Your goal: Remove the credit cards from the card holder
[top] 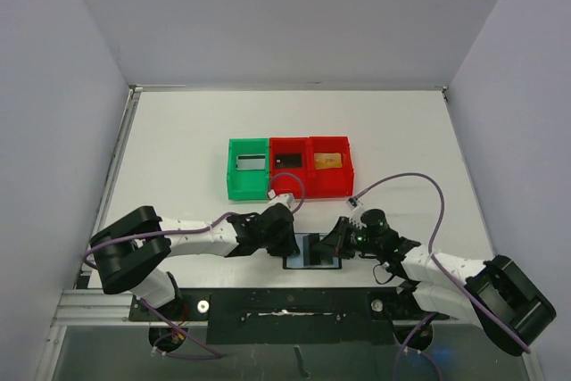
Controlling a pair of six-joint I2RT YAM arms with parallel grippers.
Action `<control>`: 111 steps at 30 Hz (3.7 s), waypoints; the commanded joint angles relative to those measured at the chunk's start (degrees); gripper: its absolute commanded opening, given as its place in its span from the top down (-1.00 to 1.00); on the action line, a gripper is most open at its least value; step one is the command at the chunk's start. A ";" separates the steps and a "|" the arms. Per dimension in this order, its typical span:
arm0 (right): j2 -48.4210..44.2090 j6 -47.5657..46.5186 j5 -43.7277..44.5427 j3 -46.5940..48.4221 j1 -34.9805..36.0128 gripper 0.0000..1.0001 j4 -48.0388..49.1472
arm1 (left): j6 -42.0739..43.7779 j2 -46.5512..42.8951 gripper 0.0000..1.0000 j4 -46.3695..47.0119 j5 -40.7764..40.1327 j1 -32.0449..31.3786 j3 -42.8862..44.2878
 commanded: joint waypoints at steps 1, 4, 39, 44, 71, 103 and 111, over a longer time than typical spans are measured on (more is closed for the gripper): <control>-4.64 -3.12 1.50 3.88 -0.69 1.00 -10.18 | 0.72 -0.79 1.00 -4.39 -2.33 -0.25 0.04; -6.23 -3.90 2.10 5.82 -0.65 1.00 -14.05 | 0.86 -1.24 1.00 -5.08 -2.59 -0.25 0.28; -0.79 -5.01 4.53 11.15 1.28 1.00 -17.12 | 2.30 -19.01 0.38 -11.54 -9.88 0.80 0.04; -2.95 -4.92 4.02 11.18 1.46 1.00 -16.37 | 2.08 -21.55 0.28 -12.78 -9.55 3.09 -2.07; -14.79 -9.67 16.52 11.63 6.54 1.00 -10.25 | 20.28 -35.66 -0.40 -30.84 -0.96 38.20 5.28; 19.78 -59.81 28.48 45.90 5.89 1.00 -11.75 | 27.70 -46.89 -0.45 -25.98 -6.92 51.68 0.33; 30.37 -63.83 26.29 53.01 4.67 1.00 -14.88 | 28.01 -47.05 -0.45 -25.65 -5.91 51.69 0.10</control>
